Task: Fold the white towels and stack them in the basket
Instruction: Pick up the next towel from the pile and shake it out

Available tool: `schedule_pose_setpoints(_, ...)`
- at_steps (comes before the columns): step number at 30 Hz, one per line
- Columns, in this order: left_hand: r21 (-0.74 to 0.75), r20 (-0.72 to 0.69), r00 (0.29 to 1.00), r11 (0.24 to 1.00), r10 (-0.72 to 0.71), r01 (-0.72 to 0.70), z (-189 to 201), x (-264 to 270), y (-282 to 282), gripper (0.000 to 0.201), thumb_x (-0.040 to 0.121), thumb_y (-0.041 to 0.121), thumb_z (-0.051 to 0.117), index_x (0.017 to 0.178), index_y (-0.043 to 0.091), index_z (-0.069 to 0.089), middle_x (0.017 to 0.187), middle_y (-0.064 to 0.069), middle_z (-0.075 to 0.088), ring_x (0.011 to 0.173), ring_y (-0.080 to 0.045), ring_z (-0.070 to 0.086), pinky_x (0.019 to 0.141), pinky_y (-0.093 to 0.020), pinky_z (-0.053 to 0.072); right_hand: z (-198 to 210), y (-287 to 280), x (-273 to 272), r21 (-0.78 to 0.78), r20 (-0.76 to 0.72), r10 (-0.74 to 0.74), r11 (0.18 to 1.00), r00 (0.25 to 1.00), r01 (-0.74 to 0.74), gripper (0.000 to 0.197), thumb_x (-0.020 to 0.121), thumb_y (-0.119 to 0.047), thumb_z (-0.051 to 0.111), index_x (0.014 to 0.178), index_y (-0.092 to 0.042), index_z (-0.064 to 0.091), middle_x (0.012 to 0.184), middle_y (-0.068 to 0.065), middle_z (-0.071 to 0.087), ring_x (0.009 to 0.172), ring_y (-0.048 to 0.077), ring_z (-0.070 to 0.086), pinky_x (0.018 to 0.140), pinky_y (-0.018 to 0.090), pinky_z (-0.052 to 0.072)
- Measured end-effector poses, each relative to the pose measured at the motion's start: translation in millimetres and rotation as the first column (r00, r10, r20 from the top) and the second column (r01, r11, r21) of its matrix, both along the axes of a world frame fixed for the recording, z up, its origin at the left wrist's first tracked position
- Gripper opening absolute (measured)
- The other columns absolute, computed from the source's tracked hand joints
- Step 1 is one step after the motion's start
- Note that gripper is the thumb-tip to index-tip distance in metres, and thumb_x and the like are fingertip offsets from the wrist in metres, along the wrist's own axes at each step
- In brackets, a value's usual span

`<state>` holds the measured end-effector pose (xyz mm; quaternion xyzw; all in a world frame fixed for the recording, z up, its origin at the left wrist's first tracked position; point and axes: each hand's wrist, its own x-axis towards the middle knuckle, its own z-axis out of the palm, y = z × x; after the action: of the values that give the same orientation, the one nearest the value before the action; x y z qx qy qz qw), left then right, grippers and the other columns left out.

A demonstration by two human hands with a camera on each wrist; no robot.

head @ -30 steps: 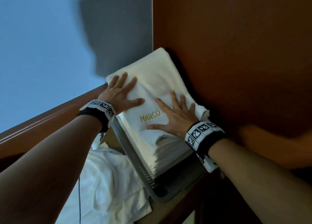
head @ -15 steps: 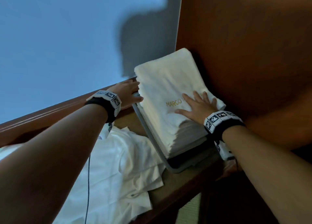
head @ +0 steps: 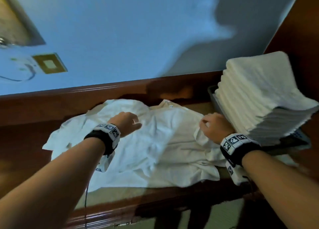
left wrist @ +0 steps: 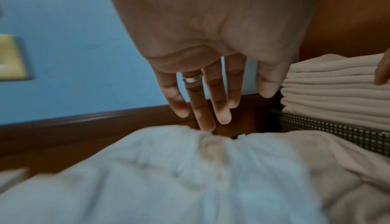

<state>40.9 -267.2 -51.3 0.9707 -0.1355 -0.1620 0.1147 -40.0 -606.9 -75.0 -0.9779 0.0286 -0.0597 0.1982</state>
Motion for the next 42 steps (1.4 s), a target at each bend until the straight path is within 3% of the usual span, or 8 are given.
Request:
schedule_pose_setpoints(7,-0.077,-0.079,0.980,0.979,0.185,-0.191,-38.9,-71.0,139.6,0.022,0.094,0.040,0.064,0.089,0.022,0.074,0.096,-0.003,0.074,0.090,-0.024,0.067,0.083,-0.042,0.056,-45.0,162.0,-18.7,-0.010,-0.311,0.182,0.981,0.933,-0.195,0.034,0.089,-0.023,0.053,0.059,-0.016,0.041,0.072,0.009,0.056,0.072,0.031,0.054,0.064,0.035,0.043)
schedule_pose_setpoints(12,-0.103,-0.041,0.968,0.962,0.249,-0.252,-43.8,-64.6,182.3,0.024,0.096,0.038,0.062,0.089,0.017,0.072,0.095,-0.005,0.073,0.088,-0.026,0.067,0.082,-0.043,0.056,-50.6,225.8,10.1,0.074,-0.303,0.298,0.954,0.905,-0.289,0.031,0.085,-0.038,0.047,0.085,-0.013,0.066,0.095,0.008,0.068,0.092,0.032,0.063,0.078,0.039,0.053)
schedule_pose_setpoints(21,0.057,0.100,0.936,0.937,0.338,-0.344,-63.1,10.3,228.3,0.048,0.096,0.040,0.059,0.140,0.024,0.051,0.139,-0.005,0.052,0.125,-0.030,0.052,0.100,-0.046,0.047,-63.5,310.5,106.0,-0.189,-0.264,0.437,0.851,0.860,-0.490,0.036,0.097,-0.034,0.050,0.126,-0.014,0.059,0.127,0.005,0.055,0.119,0.028,0.050,0.094,0.040,0.045)
schedule_pose_setpoints(26,0.169,0.024,0.920,0.905,0.391,-0.389,-84.2,30.9,247.6,0.051,0.094,0.045,0.060,0.136,0.022,0.044,0.129,-0.011,0.049,0.120,-0.037,0.050,0.088,-0.048,0.046,-83.8,345.3,127.9,-0.260,-0.321,0.518,0.756,0.793,-0.600,0.062,0.081,-0.052,0.064,0.134,-0.028,0.043,0.141,0.002,0.037,0.120,0.031,0.039,0.093,0.045,0.039)
schedule_pose_setpoints(28,0.131,0.017,0.907,0.899,0.420,-0.418,-94.4,33.7,251.7,0.041,0.098,0.041,0.054,0.131,0.019,0.047,0.125,-0.013,0.050,0.117,-0.037,0.050,0.083,-0.046,0.044,-90.8,349.9,131.0,-0.285,-0.325,0.512,0.749,0.795,-0.598,0.063,0.080,-0.055,0.067,0.132,-0.029,0.044,0.138,0.004,0.038,0.117,0.033,0.040,0.092,0.046,0.041)
schedule_pose_setpoints(34,-0.136,0.060,0.853,0.851,0.518,-0.508,-78.9,52.6,273.7,0.017,0.102,0.024,0.046,0.105,0.009,0.055,0.098,-0.015,0.060,0.096,-0.036,0.058,0.073,-0.035,0.037,-88.7,345.9,152.7,-0.247,-0.295,0.546,0.749,0.784,-0.615,0.036,0.098,-0.025,0.051,0.134,-0.024,0.048,0.128,0.005,0.048,0.113,0.030,0.047,0.083,0.041,0.048)
schedule_pose_setpoints(39,-0.361,0.071,0.810,0.772,0.582,-0.523,-20.8,66.8,292.2,0.022,0.102,0.025,0.051,0.086,0.012,0.059,0.080,-0.005,0.059,0.083,-0.029,0.058,0.068,-0.031,0.037,-61.7,351.9,168.3,-0.212,-0.343,0.489,0.792,0.802,-0.573,0.030,0.101,-0.021,0.043,0.130,-0.019,0.050,0.121,0.005,0.055,0.110,0.031,0.053,0.076,0.037,0.041)
schedule_pose_setpoints(42,-0.497,0.109,0.807,0.735,0.581,-0.462,24.3,70.9,300.1,0.027,0.098,0.028,0.055,0.079,0.010,0.061,0.070,0.000,0.055,0.073,-0.022,0.054,0.066,-0.030,0.037,-29.5,366.2,168.7,-0.218,-0.225,0.443,0.846,0.868,-0.488,0.027,0.098,-0.019,0.045,0.122,-0.016,0.056,0.121,0.006,0.057,0.113,0.031,0.051,0.079,0.039,0.043)
